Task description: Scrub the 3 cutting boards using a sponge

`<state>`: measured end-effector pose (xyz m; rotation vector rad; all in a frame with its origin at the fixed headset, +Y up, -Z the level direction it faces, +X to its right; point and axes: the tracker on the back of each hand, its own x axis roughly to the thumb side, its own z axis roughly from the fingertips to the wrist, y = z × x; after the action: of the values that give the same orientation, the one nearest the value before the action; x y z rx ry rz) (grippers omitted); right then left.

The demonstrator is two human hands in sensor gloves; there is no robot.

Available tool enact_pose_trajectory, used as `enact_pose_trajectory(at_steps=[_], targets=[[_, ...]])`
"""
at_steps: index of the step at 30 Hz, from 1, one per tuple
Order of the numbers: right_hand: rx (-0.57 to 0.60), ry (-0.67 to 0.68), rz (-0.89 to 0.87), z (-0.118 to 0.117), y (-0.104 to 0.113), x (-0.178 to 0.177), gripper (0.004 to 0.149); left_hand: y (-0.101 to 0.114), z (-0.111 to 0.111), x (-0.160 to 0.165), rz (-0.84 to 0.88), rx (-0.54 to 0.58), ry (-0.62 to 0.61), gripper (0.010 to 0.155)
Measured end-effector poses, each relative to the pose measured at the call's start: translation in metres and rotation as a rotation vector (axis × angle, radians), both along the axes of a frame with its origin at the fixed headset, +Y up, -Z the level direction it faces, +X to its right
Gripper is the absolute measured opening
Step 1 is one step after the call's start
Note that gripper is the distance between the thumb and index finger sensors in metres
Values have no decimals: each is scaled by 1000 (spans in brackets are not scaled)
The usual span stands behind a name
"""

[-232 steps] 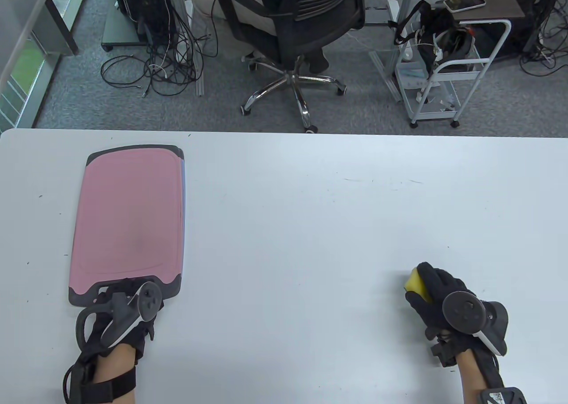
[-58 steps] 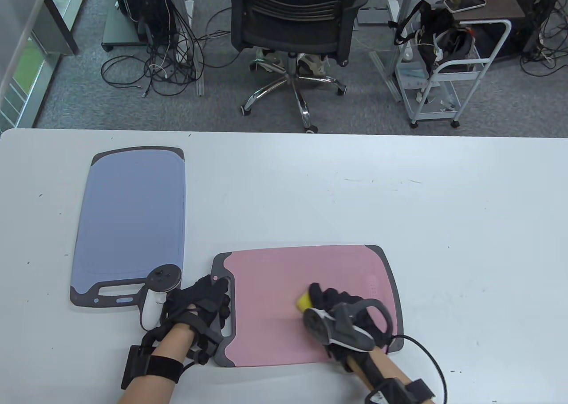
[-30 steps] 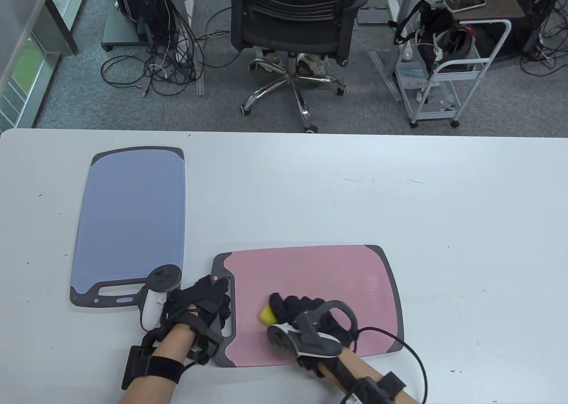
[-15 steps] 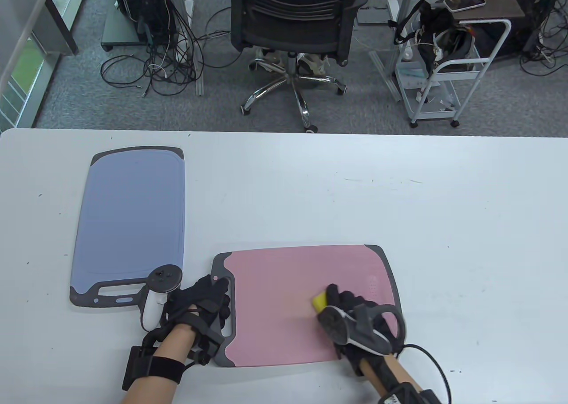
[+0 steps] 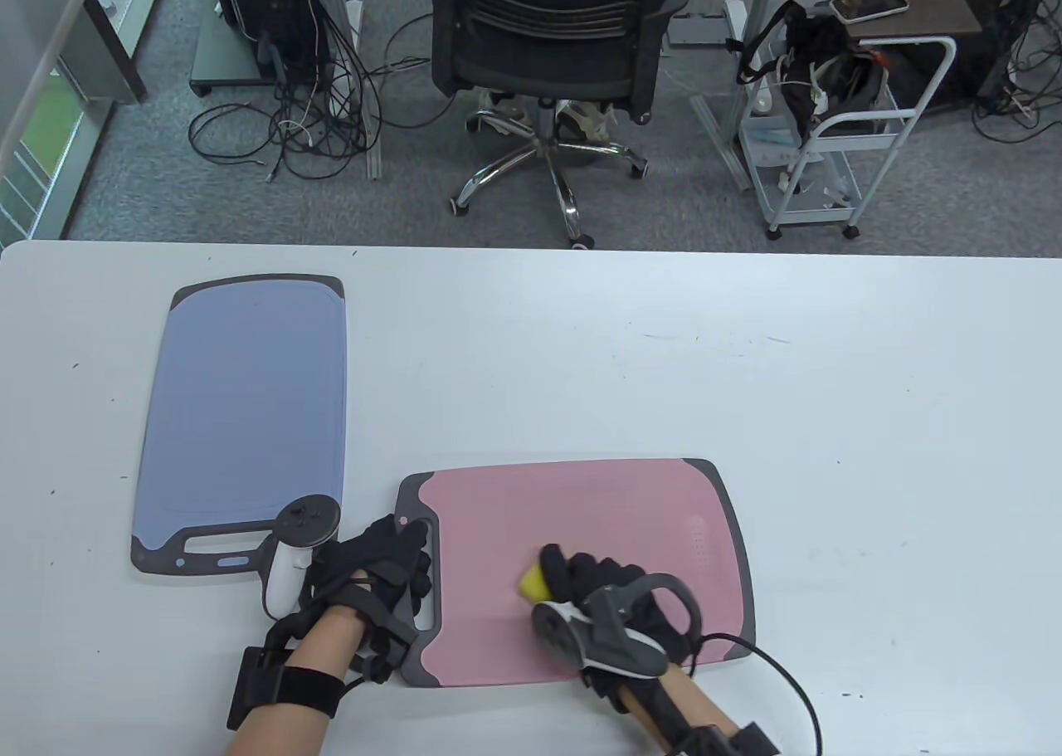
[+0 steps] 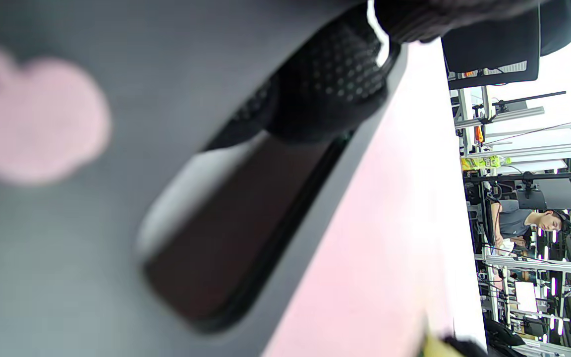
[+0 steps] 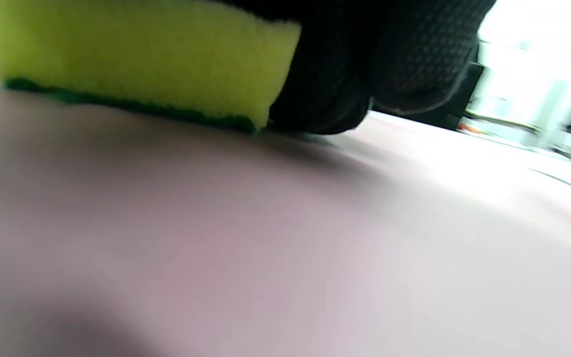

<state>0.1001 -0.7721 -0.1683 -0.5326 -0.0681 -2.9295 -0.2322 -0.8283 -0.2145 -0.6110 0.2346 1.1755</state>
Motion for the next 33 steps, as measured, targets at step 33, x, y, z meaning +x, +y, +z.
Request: enact_pose_trajectory(at_steps=[33], targets=[[25, -292, -19, 15, -8, 104, 69, 0, 0, 0, -23, 10, -1, 56]])
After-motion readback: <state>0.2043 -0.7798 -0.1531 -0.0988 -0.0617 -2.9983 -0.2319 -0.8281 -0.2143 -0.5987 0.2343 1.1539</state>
